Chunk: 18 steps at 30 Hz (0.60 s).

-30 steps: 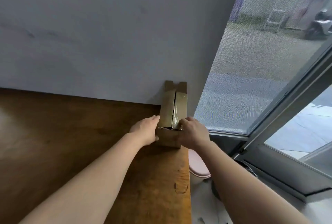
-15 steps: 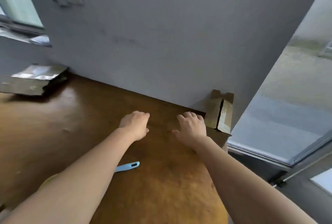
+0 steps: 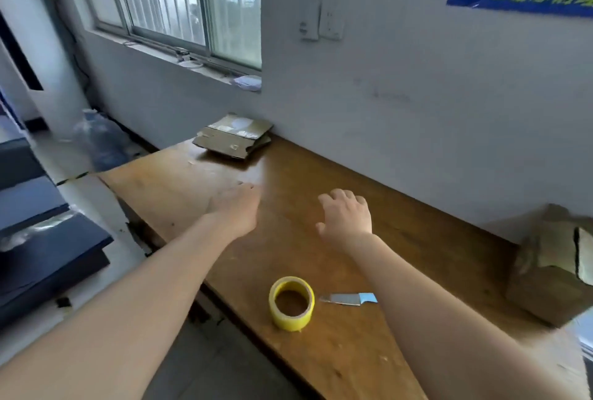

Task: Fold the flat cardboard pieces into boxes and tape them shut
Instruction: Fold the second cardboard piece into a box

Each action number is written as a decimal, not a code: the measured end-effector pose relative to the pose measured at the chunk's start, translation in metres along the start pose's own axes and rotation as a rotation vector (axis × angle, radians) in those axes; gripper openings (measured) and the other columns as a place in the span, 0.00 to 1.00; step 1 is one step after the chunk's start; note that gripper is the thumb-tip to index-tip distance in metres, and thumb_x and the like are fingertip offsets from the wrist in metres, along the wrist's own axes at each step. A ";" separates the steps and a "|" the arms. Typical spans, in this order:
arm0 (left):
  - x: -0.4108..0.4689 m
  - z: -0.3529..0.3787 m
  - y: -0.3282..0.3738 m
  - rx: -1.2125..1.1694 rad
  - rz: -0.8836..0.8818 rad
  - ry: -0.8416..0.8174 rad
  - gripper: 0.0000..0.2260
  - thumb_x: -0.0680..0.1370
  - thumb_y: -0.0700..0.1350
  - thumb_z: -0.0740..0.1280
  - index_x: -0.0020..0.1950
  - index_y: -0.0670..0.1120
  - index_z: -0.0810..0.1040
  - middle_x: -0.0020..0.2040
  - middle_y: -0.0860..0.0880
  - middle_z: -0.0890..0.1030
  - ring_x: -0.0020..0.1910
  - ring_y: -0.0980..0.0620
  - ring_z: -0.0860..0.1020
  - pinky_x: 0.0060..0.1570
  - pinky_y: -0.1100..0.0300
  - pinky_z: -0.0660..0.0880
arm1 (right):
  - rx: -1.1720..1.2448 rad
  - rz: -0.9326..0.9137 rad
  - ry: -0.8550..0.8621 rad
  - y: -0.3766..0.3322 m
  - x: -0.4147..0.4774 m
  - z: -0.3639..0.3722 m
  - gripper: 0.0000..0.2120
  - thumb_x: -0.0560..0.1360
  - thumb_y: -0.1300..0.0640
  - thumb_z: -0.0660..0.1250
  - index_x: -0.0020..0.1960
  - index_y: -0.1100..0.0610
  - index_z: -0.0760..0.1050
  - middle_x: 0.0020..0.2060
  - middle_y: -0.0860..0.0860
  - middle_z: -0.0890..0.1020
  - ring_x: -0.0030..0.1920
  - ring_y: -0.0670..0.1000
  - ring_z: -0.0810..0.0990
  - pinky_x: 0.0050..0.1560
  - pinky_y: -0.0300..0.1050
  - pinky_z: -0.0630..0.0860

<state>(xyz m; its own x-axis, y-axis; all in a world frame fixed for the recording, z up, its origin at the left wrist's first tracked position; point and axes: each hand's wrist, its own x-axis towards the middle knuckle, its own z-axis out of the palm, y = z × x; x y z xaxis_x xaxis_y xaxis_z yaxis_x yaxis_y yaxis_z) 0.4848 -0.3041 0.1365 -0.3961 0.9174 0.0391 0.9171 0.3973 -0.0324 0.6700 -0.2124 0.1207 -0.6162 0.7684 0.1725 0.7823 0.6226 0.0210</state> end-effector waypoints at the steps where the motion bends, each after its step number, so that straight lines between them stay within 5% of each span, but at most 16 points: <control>1: 0.001 -0.001 -0.003 0.003 0.022 0.021 0.14 0.76 0.45 0.66 0.60 0.48 0.73 0.59 0.48 0.75 0.62 0.45 0.73 0.54 0.51 0.72 | 0.011 0.011 0.012 -0.001 0.002 -0.001 0.23 0.74 0.47 0.68 0.67 0.51 0.71 0.64 0.52 0.73 0.67 0.55 0.69 0.65 0.51 0.65; 18: 0.075 0.016 -0.206 -0.027 -0.089 0.048 0.14 0.79 0.50 0.65 0.63 0.48 0.71 0.63 0.48 0.74 0.65 0.47 0.71 0.55 0.53 0.71 | 0.001 -0.147 0.054 -0.173 0.163 0.022 0.19 0.75 0.48 0.65 0.64 0.52 0.72 0.58 0.52 0.76 0.60 0.55 0.72 0.59 0.49 0.69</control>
<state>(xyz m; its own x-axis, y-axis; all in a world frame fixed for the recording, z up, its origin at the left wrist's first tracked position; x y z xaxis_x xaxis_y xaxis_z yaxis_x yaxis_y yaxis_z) 0.2660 -0.3171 0.1305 -0.4739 0.8761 0.0882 0.8796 0.4758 0.0000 0.4322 -0.1916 0.1231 -0.7183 0.6599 0.2203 0.6838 0.7280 0.0486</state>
